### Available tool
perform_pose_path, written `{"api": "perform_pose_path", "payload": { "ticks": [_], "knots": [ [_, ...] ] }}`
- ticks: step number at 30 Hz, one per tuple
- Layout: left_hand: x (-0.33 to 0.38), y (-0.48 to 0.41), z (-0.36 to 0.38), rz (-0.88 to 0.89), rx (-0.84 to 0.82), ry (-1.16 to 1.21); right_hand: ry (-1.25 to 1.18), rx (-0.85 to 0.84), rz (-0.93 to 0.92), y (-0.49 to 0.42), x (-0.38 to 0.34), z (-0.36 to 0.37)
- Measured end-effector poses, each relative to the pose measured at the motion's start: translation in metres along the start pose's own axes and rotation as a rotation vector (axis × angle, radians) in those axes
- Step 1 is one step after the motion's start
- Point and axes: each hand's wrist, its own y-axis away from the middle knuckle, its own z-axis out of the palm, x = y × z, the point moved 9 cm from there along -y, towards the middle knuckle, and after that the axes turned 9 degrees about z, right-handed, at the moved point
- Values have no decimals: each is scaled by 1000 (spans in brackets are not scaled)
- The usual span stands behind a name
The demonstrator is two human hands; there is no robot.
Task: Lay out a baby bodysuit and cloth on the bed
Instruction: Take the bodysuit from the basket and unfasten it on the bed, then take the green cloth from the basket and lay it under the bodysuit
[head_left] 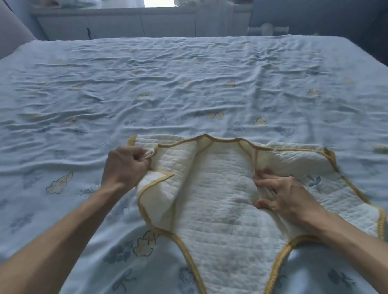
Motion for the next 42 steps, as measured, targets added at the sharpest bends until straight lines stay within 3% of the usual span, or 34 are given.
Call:
{"api": "perform_pose_path", "payload": {
  "ticks": [4, 11, 15, 18, 20, 24, 29, 42],
  "knots": [
    [-51, -8, 10, 40, -94, -185, -1, -15, 16, -4, 4, 4],
    [-61, -1, 18, 26, -68, -240, 27, -29, 44, -9, 16, 13],
    [-45, 1, 7, -25, -119, -117, 56, -100, 124, -10, 14, 14],
    [-7, 7, -10, 49, -198, -85, 205, -215, 174, -9, -3, 10],
    [24, 11, -26, 95, -244, -19, 202, -195, 189, -7, -20, -10],
    [84, 19, -73, 166, -345, 121, -5, -86, 144, 21, -87, -85],
    [179, 38, -164, 267, -345, 241, -58, -95, 46, 90, -168, -196],
    [442, 114, -487, 376, -227, 198, -105, 122, -35, 332, -361, -514]
  ]
}}
